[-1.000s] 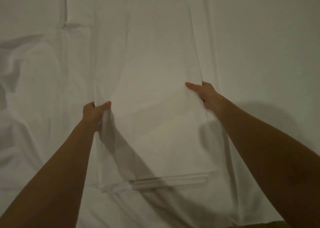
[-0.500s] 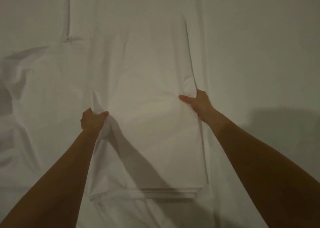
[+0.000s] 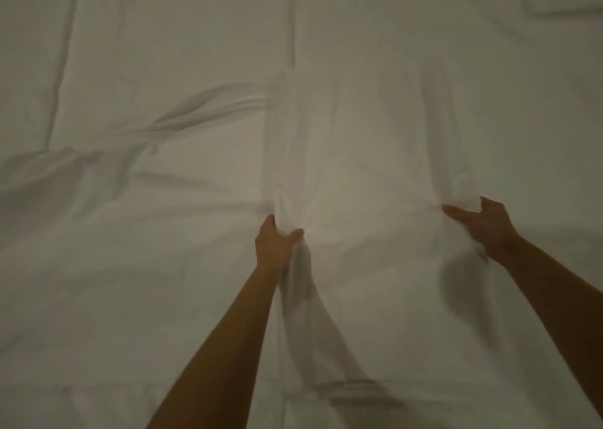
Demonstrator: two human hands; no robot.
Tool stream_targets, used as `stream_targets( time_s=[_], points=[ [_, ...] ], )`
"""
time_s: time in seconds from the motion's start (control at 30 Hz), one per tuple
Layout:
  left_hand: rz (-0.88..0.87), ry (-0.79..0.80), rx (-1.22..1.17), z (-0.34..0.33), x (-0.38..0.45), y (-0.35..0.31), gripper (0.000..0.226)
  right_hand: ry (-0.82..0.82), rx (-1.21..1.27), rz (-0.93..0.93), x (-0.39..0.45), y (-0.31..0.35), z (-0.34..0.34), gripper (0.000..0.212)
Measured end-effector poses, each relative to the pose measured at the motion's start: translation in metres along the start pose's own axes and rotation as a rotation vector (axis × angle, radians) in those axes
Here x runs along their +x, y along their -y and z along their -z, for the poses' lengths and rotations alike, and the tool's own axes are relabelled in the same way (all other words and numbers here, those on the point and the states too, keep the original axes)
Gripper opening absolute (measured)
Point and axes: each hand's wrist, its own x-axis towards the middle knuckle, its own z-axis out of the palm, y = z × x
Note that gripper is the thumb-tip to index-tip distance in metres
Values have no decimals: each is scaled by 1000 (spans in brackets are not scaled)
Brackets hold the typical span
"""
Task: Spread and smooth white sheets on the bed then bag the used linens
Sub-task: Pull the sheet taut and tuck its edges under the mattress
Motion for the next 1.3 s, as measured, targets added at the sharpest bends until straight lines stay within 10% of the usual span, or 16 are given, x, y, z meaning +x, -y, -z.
stream_targets(
  time_s=[0.7, 1.3],
  points=[
    [116, 24, -236, -55, 42, -73, 37, 273, 109, -241, 8, -73, 87, 21],
    [-3, 63, -319, -53, 163, -164, 37, 0, 302, -87, 152, 82, 30, 41]
  ],
)
